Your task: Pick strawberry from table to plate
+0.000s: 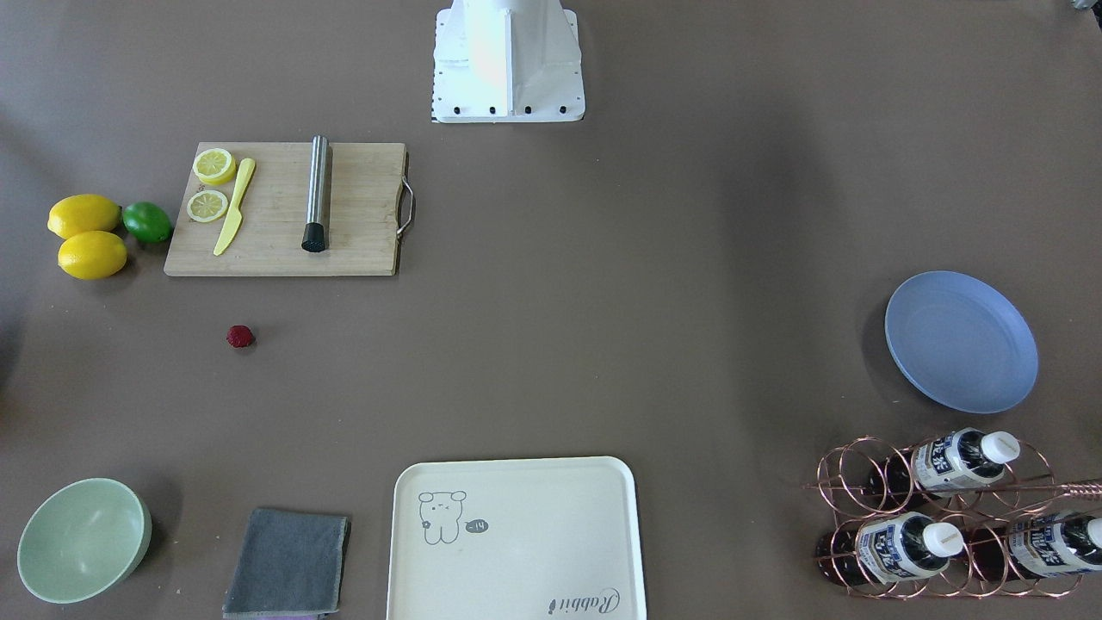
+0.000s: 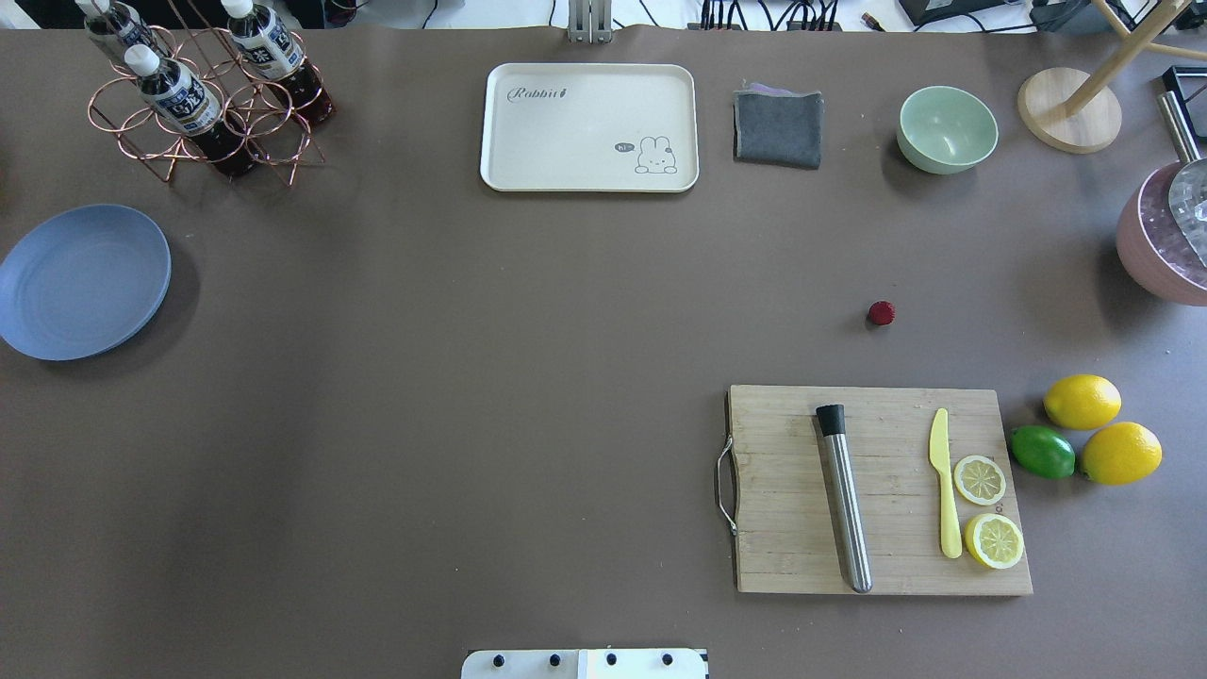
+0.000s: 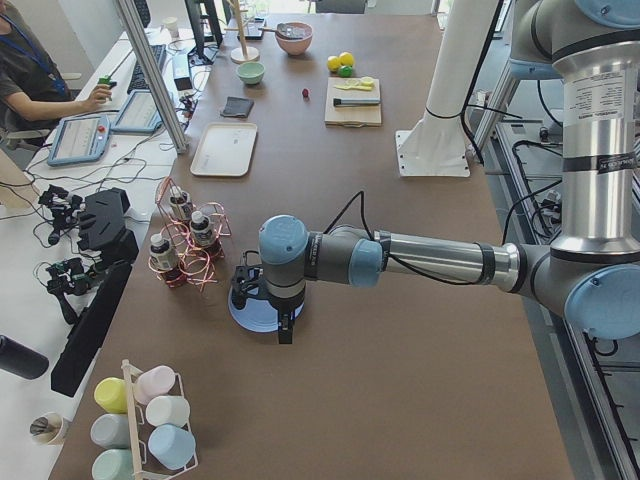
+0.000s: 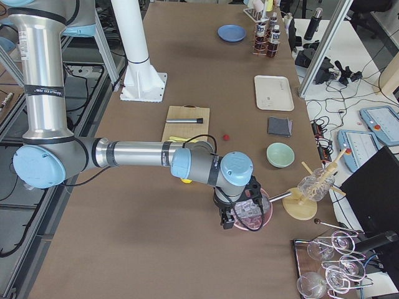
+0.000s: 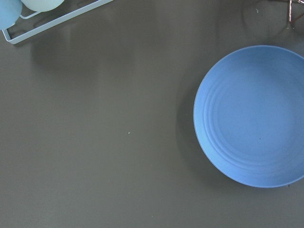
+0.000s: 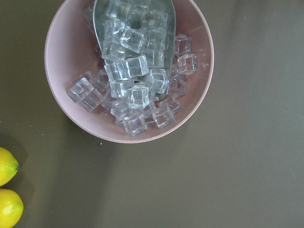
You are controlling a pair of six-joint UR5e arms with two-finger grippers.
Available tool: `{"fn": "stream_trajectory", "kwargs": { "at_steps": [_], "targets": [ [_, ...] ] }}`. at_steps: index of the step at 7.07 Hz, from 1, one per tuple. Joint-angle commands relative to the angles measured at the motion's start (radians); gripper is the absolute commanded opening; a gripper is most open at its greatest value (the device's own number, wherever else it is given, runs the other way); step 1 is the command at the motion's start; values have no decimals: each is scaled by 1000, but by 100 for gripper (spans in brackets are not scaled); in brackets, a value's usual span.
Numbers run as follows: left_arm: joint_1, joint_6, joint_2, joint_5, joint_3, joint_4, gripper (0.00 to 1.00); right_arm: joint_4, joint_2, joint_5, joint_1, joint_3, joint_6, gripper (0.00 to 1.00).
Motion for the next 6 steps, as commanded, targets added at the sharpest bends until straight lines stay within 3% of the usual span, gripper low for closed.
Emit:
{"fn": "stream_trajectory", "kwargs": {
  "at_steps": [1, 6],
  "targets": [
    [0, -2, 1, 0, 11, -2, 98, 0, -1, -1, 0, 5, -1, 100],
    [14, -1, -10, 0, 25, -3, 98, 72, -33, 1, -3, 1, -1, 100]
  ]
}}
